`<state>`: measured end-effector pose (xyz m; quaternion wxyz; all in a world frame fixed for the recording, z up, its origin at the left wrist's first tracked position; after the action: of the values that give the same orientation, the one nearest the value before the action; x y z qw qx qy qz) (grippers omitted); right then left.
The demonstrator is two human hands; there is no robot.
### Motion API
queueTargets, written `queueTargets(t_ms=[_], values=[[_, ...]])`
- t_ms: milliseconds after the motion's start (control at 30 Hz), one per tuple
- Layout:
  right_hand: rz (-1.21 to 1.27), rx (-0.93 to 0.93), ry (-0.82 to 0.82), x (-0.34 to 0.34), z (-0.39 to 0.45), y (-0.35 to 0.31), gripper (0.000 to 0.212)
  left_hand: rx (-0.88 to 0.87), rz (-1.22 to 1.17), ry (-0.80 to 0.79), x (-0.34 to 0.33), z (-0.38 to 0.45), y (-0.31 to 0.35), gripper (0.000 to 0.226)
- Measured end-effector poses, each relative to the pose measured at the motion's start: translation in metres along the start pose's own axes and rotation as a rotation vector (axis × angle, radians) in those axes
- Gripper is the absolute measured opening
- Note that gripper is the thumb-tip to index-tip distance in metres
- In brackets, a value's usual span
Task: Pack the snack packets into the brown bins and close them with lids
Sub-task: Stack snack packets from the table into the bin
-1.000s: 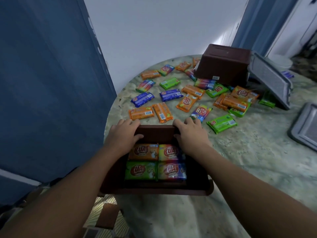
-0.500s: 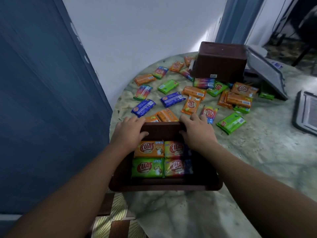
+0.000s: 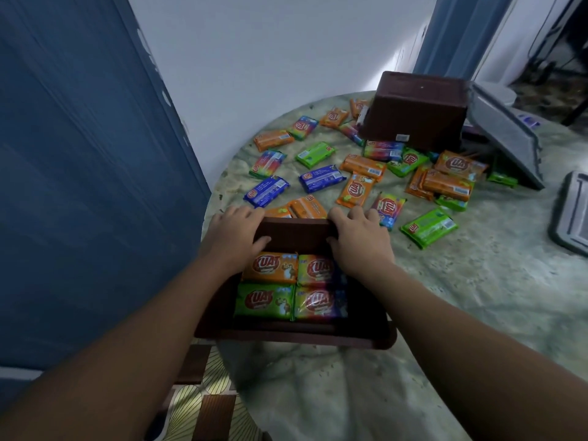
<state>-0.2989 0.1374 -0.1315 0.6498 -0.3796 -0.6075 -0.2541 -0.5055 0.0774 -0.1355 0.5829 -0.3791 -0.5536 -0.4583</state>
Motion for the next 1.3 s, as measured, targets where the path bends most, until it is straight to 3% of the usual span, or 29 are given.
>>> queueTargets(t_ms=[167,300,400,533,633,733,867,933,1067,1167,1300], values=[[0.006,-0.006,0.020,0.000,-0.003,0.001,0.035,-0.017,-0.023,0.047,0.002,-0.007,0.001,0.052],[0.069,-0.054,0.009,0.001,-0.003,0.001,0.047,0.044,-0.067,0.045,0.006,-0.004,-0.001,0.054],[0.115,-0.069,-0.001,0.008,0.002,0.001,0.058,0.090,-0.107,-0.046,0.012,0.006,0.003,0.058],[0.238,-0.121,-0.117,0.012,0.029,0.008,0.078,0.234,-0.284,-0.282,0.003,0.031,-0.004,0.073],[0.296,-0.096,-0.160,0.013,0.054,0.008,0.069,0.249,-0.365,-0.331,-0.001,0.058,-0.007,0.052],[0.289,-0.061,-0.226,0.006,0.083,0.007,0.052,0.220,-0.290,-0.378,-0.006,0.083,-0.006,0.031],[0.272,-0.099,-0.324,-0.012,0.115,0.011,0.041,0.162,-0.160,-0.471,-0.024,0.099,0.003,0.032],[0.238,-0.114,-0.364,-0.023,0.124,0.012,0.047,0.138,-0.103,-0.527,-0.037,0.103,0.006,0.044],[0.190,-0.158,-0.458,-0.054,0.132,0.011,0.080,0.098,0.000,-0.611,-0.063,0.113,0.008,0.067],[0.208,-0.195,-0.496,-0.071,0.136,0.012,0.099,0.058,0.098,-0.619,-0.085,0.120,0.007,0.065],[0.179,-0.200,-0.445,-0.077,0.141,0.015,0.094,0.041,0.139,-0.632,-0.100,0.121,0.007,0.058]])
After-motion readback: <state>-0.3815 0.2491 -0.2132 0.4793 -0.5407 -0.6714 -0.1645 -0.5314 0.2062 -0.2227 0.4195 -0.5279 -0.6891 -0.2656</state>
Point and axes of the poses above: each hand's wrist, its own z-axis towards the middle knuckle, its own x-axis out of the back of the hand, y = z × x, the point moved 9 cm from there along z, towards the middle knuckle, and after that the axes turned 11 degrees about x, right-handed, at the moved point
